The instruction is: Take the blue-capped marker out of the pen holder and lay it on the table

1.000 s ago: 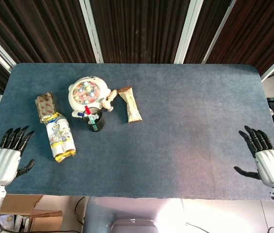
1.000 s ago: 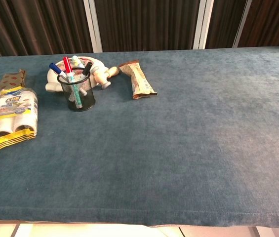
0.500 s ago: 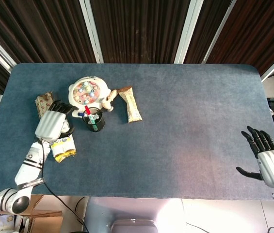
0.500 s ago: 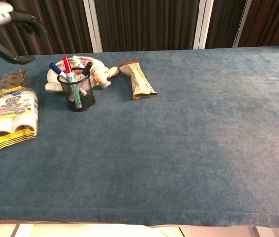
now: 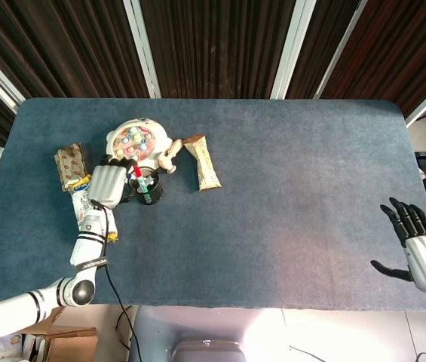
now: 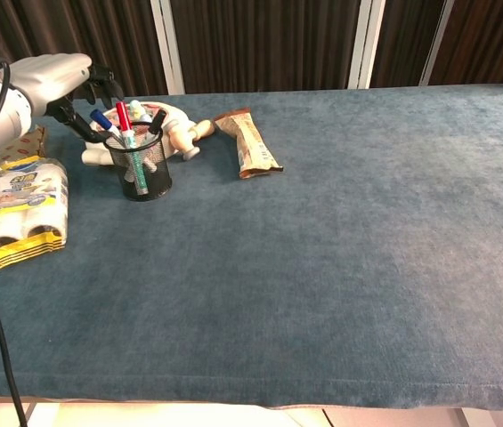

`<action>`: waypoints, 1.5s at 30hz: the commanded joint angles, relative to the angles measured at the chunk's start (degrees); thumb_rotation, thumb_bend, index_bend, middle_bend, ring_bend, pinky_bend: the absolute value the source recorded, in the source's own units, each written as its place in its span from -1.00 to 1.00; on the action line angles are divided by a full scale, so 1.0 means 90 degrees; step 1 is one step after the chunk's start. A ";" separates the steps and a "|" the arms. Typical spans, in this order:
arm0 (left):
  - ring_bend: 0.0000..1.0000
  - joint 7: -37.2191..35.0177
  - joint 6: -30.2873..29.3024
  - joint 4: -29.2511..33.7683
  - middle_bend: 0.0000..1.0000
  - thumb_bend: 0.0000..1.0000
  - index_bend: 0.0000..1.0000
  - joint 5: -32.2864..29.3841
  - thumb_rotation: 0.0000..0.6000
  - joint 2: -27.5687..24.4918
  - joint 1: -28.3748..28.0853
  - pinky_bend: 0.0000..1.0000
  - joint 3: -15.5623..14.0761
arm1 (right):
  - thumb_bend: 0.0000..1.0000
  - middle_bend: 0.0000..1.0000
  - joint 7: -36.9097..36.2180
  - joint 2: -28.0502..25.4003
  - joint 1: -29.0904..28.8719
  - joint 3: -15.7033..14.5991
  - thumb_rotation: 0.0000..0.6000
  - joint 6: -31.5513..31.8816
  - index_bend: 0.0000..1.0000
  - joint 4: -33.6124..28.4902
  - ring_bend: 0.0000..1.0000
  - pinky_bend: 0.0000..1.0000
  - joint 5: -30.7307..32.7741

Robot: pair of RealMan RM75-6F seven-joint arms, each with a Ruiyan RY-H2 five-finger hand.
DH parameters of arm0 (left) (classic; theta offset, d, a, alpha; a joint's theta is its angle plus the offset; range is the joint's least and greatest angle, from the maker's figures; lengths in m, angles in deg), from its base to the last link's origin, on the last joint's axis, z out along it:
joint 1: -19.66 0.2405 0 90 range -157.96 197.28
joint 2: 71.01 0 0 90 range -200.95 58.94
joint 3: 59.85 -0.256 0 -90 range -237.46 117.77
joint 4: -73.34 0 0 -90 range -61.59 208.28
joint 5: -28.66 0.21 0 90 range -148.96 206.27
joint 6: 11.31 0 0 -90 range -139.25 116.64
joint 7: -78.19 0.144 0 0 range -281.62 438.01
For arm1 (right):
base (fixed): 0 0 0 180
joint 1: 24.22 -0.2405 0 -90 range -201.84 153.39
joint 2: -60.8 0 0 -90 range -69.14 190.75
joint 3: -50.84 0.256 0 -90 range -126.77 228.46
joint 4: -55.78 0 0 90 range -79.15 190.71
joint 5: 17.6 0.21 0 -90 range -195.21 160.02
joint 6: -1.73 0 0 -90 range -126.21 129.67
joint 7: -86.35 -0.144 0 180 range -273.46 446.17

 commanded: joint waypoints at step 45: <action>0.22 -0.1339 -0.0564 -0.0405 0.50 0.12 0.37 0.0601 1.00 0.0024 0.0184 -0.44 0.0035 | -1.00 -1.00 -0.0130 0.0003 0.0040 -0.0017 1.00 -0.0028 -1.00 0.0086 -1.00 -1.00 0.0034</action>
